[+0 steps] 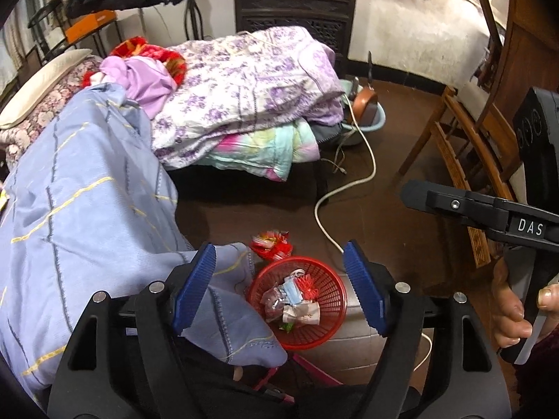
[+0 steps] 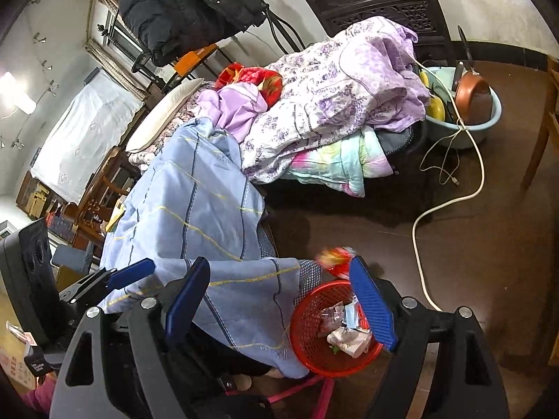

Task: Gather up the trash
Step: 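Move both open grippers back over the bedsheet toward the remaining trash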

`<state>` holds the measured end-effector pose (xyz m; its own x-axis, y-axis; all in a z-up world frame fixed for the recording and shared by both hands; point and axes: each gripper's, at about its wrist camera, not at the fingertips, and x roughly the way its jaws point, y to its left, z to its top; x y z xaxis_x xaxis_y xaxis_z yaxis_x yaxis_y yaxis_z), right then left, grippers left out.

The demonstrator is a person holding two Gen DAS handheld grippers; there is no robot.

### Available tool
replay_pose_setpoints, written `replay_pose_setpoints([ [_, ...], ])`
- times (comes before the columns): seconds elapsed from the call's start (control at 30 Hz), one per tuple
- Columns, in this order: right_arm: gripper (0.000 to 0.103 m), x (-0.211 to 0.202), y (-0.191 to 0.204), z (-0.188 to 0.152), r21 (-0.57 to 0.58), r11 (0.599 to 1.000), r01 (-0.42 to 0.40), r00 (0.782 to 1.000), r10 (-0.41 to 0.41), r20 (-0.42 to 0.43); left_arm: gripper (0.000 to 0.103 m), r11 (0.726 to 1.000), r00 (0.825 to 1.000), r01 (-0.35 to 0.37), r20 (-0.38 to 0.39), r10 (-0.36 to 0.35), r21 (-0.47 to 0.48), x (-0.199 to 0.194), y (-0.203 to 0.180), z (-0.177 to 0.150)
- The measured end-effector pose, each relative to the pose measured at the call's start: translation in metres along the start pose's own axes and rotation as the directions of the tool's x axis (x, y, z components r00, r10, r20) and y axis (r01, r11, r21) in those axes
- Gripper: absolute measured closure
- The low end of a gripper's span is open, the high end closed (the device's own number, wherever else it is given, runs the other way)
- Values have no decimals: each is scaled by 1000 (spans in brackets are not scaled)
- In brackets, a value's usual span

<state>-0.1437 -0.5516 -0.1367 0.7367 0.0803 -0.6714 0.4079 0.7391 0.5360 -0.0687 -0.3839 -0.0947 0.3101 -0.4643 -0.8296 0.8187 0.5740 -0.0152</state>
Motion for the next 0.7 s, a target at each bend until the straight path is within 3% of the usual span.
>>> replay_pose_setpoints([
  [0.37, 22, -4, 14, 3, -38, 999, -4, 1000, 4, 3, 28, 993, 997, -52, 57, 58, -106, -28, 38, -2],
  [0.7, 22, -20, 53, 6, -123, 992, -13, 999, 17, 28, 27, 984, 986, -101, 116, 118, -148, -60, 52, -13],
])
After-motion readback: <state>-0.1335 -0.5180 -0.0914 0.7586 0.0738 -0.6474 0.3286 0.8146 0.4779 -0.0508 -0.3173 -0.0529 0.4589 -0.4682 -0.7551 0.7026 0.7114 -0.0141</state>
